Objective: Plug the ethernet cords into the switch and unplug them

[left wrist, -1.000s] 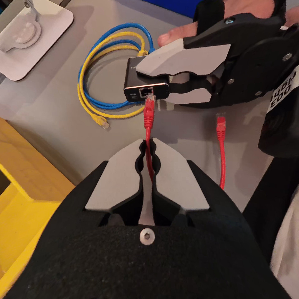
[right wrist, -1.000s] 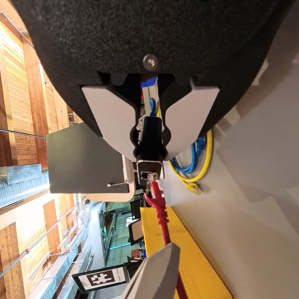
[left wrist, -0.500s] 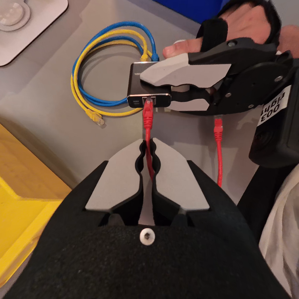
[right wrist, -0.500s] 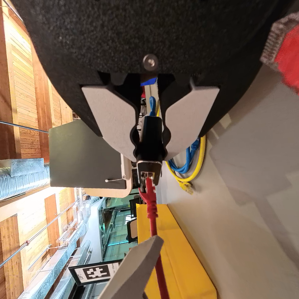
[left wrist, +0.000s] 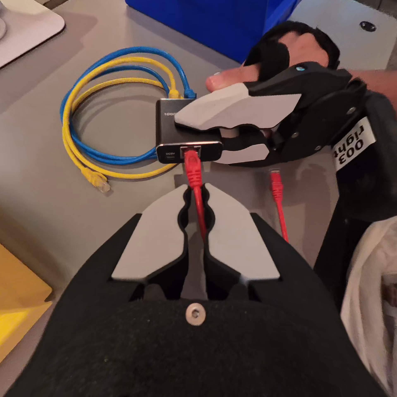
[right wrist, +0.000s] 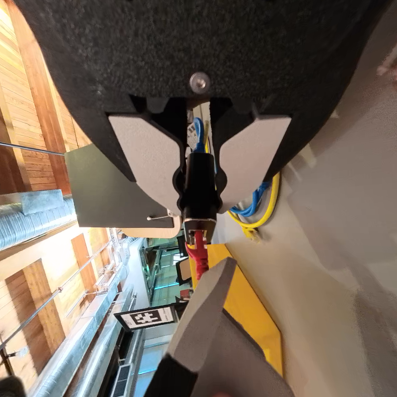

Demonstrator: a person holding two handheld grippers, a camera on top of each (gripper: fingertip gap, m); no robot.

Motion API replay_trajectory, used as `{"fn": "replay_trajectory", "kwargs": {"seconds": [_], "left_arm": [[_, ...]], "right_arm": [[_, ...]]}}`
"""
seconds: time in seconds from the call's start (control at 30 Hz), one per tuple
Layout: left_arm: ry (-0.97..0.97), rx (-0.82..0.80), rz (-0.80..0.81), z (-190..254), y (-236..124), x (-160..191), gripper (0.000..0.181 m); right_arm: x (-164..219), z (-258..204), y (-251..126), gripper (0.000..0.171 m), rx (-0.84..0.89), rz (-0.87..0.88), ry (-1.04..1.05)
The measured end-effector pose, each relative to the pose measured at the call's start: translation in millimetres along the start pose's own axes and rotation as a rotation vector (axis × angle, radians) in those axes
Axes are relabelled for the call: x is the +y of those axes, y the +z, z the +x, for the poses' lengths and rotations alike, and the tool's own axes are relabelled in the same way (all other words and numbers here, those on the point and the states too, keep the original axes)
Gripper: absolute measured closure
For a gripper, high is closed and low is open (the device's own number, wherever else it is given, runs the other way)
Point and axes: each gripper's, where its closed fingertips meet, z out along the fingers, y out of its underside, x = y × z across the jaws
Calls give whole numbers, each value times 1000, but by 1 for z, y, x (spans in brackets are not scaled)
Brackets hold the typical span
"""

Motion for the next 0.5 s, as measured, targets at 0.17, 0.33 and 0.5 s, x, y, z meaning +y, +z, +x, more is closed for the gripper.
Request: {"fn": "replay_trajectory", "kwargs": {"seconds": [0.17, 0.33, 0.5], "left_arm": [[46, -66, -10, 3, 7, 1, 174], [86, -71, -58, 10, 12, 6, 175], [58, -107, -83, 8, 16, 12, 175]], "right_arm": [[6, -8, -1, 147, -67, 0, 11], [7, -16, -4, 147, -96, -5, 44], [7, -26, 0, 147, -120, -37, 41]]}}
